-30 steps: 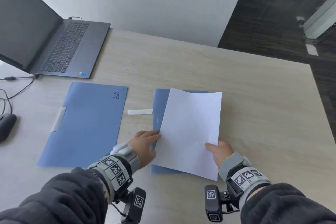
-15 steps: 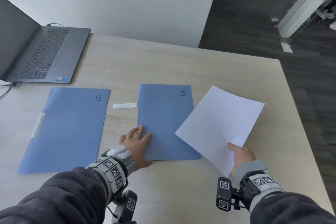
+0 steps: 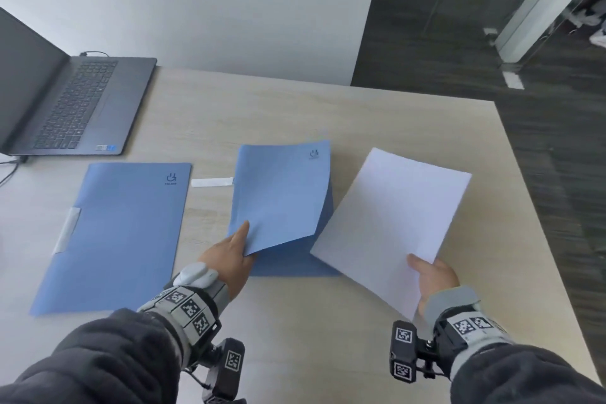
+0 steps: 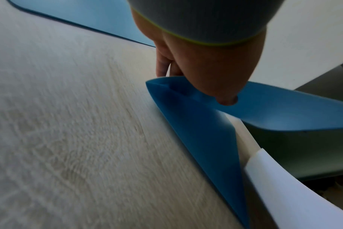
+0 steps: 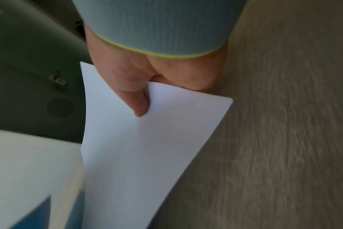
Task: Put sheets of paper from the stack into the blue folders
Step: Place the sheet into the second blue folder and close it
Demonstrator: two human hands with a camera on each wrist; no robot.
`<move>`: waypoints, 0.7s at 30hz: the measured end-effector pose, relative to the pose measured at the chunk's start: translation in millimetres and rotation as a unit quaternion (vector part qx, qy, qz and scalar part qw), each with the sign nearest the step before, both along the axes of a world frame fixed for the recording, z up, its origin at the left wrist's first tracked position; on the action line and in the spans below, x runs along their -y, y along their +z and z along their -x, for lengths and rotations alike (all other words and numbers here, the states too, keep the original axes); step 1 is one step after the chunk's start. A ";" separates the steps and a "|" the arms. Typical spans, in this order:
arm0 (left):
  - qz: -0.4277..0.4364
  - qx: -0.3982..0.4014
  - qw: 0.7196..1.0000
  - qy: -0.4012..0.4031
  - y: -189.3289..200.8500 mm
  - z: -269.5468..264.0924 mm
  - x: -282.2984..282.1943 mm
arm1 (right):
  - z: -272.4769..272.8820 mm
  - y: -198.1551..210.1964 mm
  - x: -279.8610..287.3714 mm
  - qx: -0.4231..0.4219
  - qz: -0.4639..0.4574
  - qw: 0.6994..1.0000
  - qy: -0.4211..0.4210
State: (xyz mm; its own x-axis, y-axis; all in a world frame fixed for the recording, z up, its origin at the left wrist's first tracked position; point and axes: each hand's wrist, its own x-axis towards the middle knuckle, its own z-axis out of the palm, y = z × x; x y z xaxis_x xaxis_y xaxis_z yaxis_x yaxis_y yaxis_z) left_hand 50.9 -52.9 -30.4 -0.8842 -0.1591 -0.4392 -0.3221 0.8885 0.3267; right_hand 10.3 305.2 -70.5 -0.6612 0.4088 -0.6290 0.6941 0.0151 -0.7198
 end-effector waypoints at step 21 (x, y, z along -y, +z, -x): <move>-0.155 -0.013 0.954 0.258 3.7 -35.8 40.0 | 56.0 10.8 160.2 -0.034 -0.036 0.961 0.271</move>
